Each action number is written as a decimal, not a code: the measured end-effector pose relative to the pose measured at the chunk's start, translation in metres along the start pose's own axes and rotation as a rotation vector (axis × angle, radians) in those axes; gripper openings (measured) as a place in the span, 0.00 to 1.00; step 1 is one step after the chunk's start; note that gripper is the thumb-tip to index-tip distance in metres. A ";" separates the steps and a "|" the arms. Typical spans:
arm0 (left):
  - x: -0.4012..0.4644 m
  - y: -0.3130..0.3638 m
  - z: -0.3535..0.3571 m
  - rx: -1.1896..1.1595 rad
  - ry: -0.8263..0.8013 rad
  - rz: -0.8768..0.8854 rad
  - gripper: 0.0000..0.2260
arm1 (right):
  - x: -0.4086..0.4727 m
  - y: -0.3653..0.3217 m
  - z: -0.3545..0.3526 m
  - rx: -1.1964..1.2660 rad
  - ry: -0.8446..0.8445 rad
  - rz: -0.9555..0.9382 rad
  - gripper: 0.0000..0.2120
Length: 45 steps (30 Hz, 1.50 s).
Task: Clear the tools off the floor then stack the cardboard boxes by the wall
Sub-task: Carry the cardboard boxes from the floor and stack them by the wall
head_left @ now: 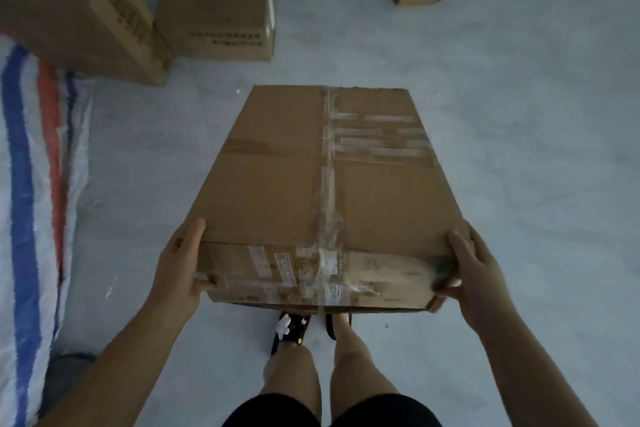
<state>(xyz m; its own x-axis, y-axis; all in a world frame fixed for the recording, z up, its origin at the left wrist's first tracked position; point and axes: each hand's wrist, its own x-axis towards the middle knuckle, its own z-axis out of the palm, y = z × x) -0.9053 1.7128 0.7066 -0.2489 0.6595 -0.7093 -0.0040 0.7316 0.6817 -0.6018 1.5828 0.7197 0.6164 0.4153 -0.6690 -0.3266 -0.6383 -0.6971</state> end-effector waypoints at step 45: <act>-0.689 -0.479 -0.052 1.198 -1.782 0.363 0.12 | -0.728 0.608 -0.287 1.325 1.813 0.208 0.20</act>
<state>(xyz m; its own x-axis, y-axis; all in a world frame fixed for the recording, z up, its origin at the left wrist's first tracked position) -0.7824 0.8995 0.8780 0.8162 -0.3391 -0.4678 0.4384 -0.1637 0.8837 -1.0434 0.7065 0.8570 0.0654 -0.9128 -0.4032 -0.1202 0.3939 -0.9113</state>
